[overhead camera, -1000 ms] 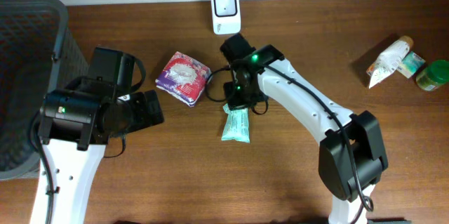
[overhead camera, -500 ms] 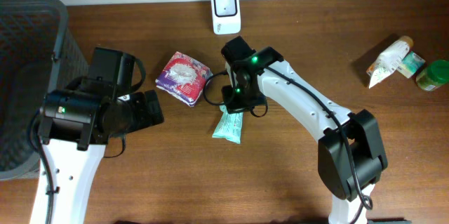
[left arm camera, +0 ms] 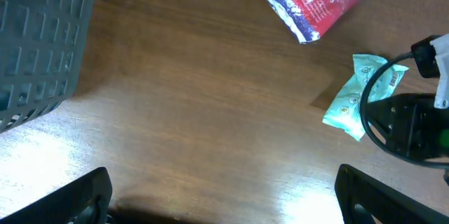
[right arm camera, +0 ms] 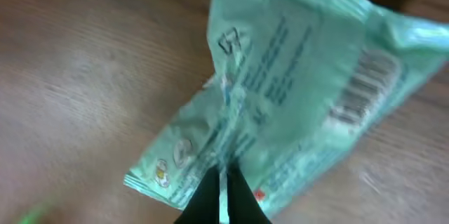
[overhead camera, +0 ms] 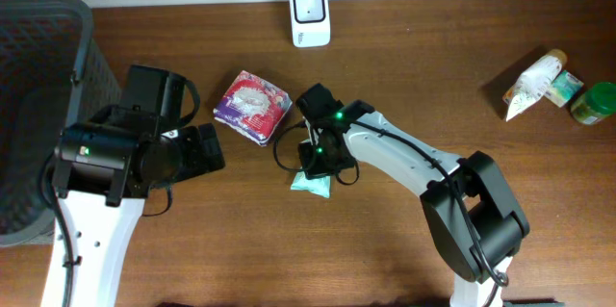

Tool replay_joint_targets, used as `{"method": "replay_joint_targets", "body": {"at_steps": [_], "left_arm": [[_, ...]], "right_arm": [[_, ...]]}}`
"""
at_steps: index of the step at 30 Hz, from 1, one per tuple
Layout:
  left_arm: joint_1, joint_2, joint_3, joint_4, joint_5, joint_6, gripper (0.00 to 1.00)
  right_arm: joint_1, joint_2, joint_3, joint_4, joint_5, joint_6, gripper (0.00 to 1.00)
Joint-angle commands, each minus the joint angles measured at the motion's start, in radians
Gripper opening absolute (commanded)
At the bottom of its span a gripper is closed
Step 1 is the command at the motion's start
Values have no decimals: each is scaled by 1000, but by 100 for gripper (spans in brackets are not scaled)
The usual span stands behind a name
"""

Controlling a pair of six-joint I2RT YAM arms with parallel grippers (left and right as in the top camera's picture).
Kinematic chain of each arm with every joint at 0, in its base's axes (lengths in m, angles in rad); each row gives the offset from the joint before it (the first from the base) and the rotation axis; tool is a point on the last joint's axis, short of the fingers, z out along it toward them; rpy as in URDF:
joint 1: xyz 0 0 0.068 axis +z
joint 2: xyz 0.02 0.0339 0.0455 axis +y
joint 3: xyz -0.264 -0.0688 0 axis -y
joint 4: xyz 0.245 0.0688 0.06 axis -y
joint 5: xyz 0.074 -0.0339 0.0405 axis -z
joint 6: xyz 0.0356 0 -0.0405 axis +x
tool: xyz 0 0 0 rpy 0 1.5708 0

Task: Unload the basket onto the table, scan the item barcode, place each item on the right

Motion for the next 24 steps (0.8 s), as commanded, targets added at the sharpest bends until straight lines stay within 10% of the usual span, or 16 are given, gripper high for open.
{"method": "replay_joint_targets", "body": {"at_steps": [1, 15, 19, 24], "left_arm": [[-3, -4, 3, 2, -7, -9, 99], [-3, -4, 3, 2, -7, -10, 99], [-3, -4, 3, 2, -8, -10, 99], [-3, -4, 3, 2, -7, -10, 99]], "right_arm": [[-3, 10, 205, -176, 106, -35, 4], [-37, 177, 237, -122, 75, -2, 4], [-64, 152, 521, -408, 80, -37, 4], [-24, 155, 536, -520, 80, -58, 25]]}}
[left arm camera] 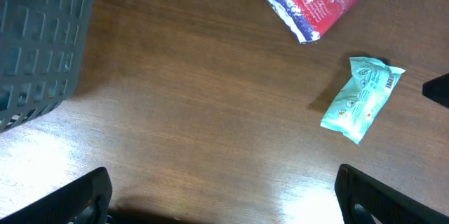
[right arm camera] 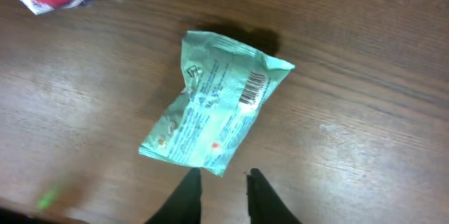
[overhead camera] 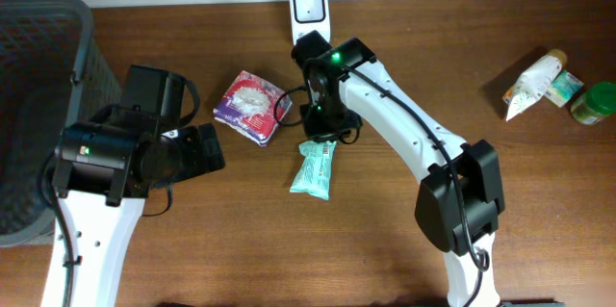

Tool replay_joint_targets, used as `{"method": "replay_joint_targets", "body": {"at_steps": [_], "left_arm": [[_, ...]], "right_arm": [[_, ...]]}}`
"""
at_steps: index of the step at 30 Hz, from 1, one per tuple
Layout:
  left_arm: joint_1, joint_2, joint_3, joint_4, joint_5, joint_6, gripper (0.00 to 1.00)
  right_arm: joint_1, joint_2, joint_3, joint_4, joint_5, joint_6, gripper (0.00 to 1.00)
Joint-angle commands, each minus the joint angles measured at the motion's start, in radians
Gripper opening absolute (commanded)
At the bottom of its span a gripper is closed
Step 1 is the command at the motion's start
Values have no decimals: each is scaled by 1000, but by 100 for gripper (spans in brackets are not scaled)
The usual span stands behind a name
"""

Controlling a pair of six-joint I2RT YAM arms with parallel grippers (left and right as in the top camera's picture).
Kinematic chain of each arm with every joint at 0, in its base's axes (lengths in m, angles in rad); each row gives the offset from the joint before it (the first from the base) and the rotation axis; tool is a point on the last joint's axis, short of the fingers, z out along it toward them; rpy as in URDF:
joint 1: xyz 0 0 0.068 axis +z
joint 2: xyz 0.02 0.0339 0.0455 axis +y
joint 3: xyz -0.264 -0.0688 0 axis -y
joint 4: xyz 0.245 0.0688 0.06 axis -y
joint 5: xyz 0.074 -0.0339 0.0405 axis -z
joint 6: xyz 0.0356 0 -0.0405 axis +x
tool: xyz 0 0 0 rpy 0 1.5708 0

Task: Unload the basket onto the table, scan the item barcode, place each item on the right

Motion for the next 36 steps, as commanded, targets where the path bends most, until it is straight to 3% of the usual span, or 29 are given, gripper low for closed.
{"method": "replay_joint_targets", "body": {"at_steps": [1, 2, 3, 8, 11, 13, 15, 19, 23, 25, 26, 29, 31, 33, 35, 36], "left_arm": [[-3, -4, 3, 2, -8, -10, 99], [-3, -4, 3, 2, -7, -10, 99], [-3, -4, 3, 2, -8, -10, 99], [-3, -4, 3, 2, -7, -9, 99], [-3, -4, 3, 2, -7, -9, 99], [-3, -4, 3, 2, -8, -10, 99], [-3, -4, 3, 2, -7, -10, 99], [-3, -4, 3, 2, -7, -9, 99], [-3, -4, 3, 2, -8, -10, 99], [-3, -4, 3, 2, -8, -9, 99], [-3, -4, 3, 2, -8, -10, 99], [-3, -4, 3, 2, -7, -9, 99], [-3, -4, 3, 2, -8, -9, 99], [-3, -4, 3, 2, -7, -9, 99], [-3, -4, 3, 2, -8, -10, 99], [-3, -4, 3, 2, -8, -9, 99]], "right_arm": [[44, -3, -42, 29, -2, -8, 48], [66, -3, -65, 68, -2, -2, 70], [90, -3, -99, 114, 11, 53, 78], [217, -2, -181, 167, 413, 341, 85], [290, 21, -229, 264, 497, 366, 85], [302, 47, -253, 297, 496, 366, 79], [300, 71, -253, 286, 496, 365, 63], [299, 77, -253, 274, 501, 365, 54], [288, 79, -294, 273, 576, 365, 53], [253, 79, -315, 272, 562, 365, 45], [221, 78, -315, 264, 517, 356, 36], [214, 74, -268, 205, 511, 354, 31], [213, 72, -187, 136, 488, 310, 21], [200, 63, -135, 108, 406, 230, 20], [167, 45, -118, 99, 341, 188, 13], [158, 44, -118, 87, 338, 168, 20]]}}
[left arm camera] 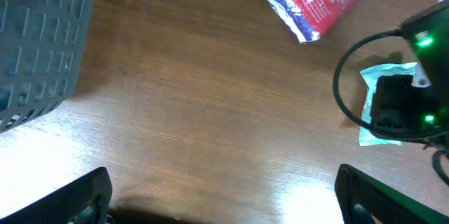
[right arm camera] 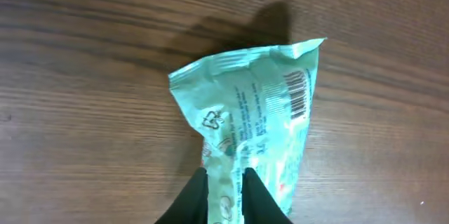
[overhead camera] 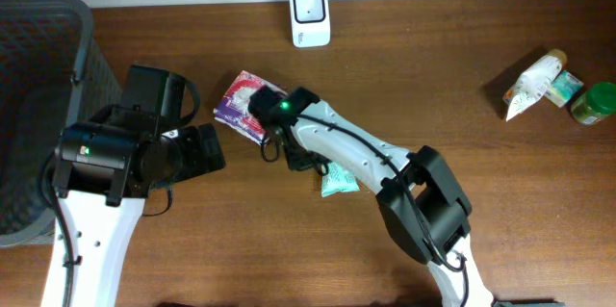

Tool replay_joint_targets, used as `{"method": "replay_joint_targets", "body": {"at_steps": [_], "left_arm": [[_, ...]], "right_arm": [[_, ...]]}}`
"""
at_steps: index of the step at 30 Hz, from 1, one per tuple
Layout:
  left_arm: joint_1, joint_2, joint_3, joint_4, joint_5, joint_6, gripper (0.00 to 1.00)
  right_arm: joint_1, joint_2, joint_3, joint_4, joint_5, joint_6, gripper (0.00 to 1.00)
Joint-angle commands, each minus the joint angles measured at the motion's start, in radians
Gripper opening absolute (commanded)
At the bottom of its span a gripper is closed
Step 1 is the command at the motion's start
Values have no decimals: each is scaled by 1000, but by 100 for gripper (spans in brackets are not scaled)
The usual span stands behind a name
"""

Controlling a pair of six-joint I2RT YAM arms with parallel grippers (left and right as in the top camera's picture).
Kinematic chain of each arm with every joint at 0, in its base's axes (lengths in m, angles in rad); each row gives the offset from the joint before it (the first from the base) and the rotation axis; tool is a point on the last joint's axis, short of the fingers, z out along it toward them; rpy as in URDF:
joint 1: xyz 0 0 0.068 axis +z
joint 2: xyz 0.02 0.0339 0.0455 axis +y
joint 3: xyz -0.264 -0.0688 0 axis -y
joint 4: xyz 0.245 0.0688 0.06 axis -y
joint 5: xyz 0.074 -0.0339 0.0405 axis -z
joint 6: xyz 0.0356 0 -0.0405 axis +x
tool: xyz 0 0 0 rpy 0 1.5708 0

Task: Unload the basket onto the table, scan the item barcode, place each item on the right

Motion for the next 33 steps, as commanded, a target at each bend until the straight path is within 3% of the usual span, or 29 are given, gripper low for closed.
{"method": "replay_joint_targets", "body": {"at_steps": [1, 3, 4, 7, 9, 11, 12, 13, 17, 20, 21, 27, 28, 29, 30, 33], "left_arm": [[-3, -4, 3, 2, -7, -10, 99], [-3, -4, 3, 2, -7, -10, 99], [-3, -4, 3, 2, -8, -9, 99], [-3, -4, 3, 2, -7, -9, 99], [-3, -4, 3, 2, -7, -10, 99], [-3, -4, 3, 2, -7, -9, 99], [-3, -4, 3, 2, -7, -10, 99], [-3, -4, 3, 2, -8, -9, 99], [-3, -4, 3, 2, -8, -9, 99], [-3, -4, 3, 2, -7, -10, 99], [-3, -4, 3, 2, -7, -9, 99], [-3, -4, 3, 2, -7, -10, 99], [-3, -4, 3, 2, -8, -10, 99], [-3, -4, 3, 2, -7, -9, 99], [-3, -4, 3, 2, -8, -9, 99], [-3, -4, 3, 2, -7, -10, 99]], "right_arm": [[-34, -23, 19, -36, -47, -72, 28], [-19, -23, 9, -34, -46, -76, 40], [-9, -21, -6, -18, -46, -76, 60], [1, -16, -126, 87, 18, -76, 77], [1, -4, -179, 138, 26, -76, 72], [0, -3, -241, 195, 71, -75, 48], [0, -3, -244, 195, 69, -68, 27], [-1, -7, -228, 187, 59, -68, 20], [-83, -7, -48, 98, -237, -160, 17], [-199, -6, -11, 66, -641, -348, 19], [-245, -6, -29, 72, -787, -423, 21], [-340, -3, -293, 267, -1054, -442, 21], [-371, -3, -308, 270, -1012, -441, 30], [-406, -6, -299, 259, -946, -424, 53], [-459, -11, -252, 198, -877, -420, 64], [-547, -22, -23, -21, -702, -452, 73]]}}
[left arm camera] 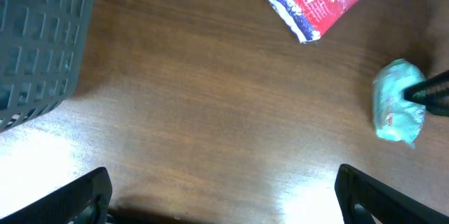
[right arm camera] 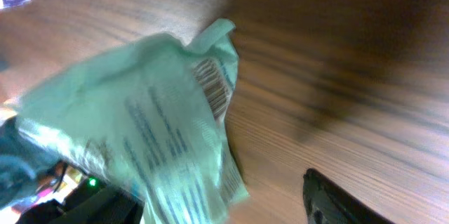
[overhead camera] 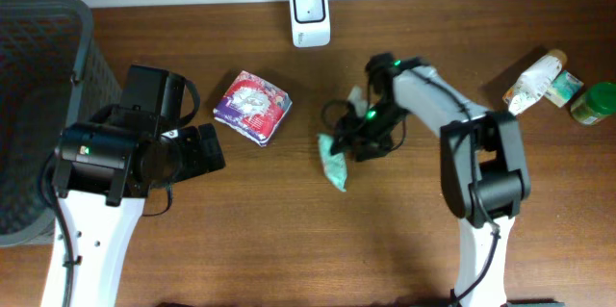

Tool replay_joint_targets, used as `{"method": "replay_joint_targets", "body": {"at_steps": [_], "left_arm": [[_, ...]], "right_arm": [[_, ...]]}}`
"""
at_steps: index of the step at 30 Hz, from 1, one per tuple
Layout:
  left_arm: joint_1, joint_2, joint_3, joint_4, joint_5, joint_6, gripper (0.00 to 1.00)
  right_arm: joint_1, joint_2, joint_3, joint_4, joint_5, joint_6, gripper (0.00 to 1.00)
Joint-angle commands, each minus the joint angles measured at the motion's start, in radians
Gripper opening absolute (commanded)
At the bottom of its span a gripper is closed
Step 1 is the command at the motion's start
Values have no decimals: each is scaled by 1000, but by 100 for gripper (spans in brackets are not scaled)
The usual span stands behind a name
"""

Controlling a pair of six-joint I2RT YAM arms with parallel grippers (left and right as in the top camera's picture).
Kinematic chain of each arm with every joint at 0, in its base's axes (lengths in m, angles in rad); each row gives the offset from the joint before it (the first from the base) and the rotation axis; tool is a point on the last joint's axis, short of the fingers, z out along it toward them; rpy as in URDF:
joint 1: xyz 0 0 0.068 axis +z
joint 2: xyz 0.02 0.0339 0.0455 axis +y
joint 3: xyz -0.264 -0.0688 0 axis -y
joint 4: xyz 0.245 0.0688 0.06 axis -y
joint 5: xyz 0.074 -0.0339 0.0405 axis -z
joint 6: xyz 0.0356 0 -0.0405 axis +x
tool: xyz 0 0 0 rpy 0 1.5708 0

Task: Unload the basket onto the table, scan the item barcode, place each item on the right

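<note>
A mint-green snack packet [overhead camera: 334, 163] sits mid-table, tipped up on its side. In the right wrist view the packet [right arm camera: 140, 140] fills the left half, blurred, its barcode [right arm camera: 214, 94] facing the camera. My right gripper [overhead camera: 358, 141] is right beside it, open [right arm camera: 210, 206]. Its right finger [right arm camera: 337, 196] stands apart from the packet, with bare wood between them. The left wrist view shows a dark fingertip [left arm camera: 429, 90] touching the packet [left arm camera: 397, 102]. A white scanner [overhead camera: 310, 14] stands at the back edge. My left gripper [left arm camera: 224, 196] is open over bare wood, far left [overhead camera: 204, 148].
A purple and red packet [overhead camera: 252, 105] lies left of the green one. A dark mesh basket [overhead camera: 38, 105] fills the left end. A white bottle [overhead camera: 532, 83], a small box and a green jar [overhead camera: 595, 103] sit at the far right.
My right arm has swung from the packet's left side to its right. The packet lay flat with my fingers at its end; now it stands tipped beside my open gripper. The left arm has not moved.
My right gripper was first low over the flat packet, fingers together. Then it was raised near the scanner with the packet left on the table. Later it was down at the packet's end from the left, and now it is on the right with the packet tipped up.
</note>
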Motion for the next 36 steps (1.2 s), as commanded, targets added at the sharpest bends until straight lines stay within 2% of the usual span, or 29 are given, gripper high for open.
{"method": "replay_joint_targets", "body": {"at_steps": [1, 4, 8, 10, 12, 15, 17, 20, 21, 23, 26, 31, 36], "left_arm": [[-3, -4, 3, 2, -7, -9, 99], [-3, -4, 3, 2, -7, -10, 99], [-3, -4, 3, 2, -7, -10, 99], [-3, -4, 3, 2, -7, -10, 99], [-3, -4, 3, 2, -7, -10, 99], [-3, -4, 3, 2, -7, -10, 99], [-3, -4, 3, 2, -8, -9, 99], [-3, -4, 3, 2, -7, -10, 99], [-3, -4, 3, 2, -7, -9, 99], [-3, -4, 3, 2, -8, -9, 99], [-3, -4, 3, 2, -8, -10, 99], [-3, -4, 3, 2, -8, -9, 99], [-3, -4, 3, 2, -8, -10, 99]], "right_arm": [[-42, -24, 217, -154, 185, -56, 75], [-2, -24, 298, -274, 181, -139, 74], [112, -24, 298, -257, 207, -136, 75], [137, -23, 296, -238, 278, -61, 85], [137, -21, 293, -234, 277, -58, 94], [162, -21, 288, -227, 267, -53, 94], [227, -21, 290, -209, 463, 96, 94], [346, -21, 290, -146, 608, 211, 94], [391, -21, 290, -120, 673, 268, 93], [465, -18, 289, -78, 768, 381, 85], [531, 25, 288, -16, 779, 427, 73], [550, 92, 288, -19, 761, 432, 68], [549, 106, 286, -93, 939, 432, 67]]}}
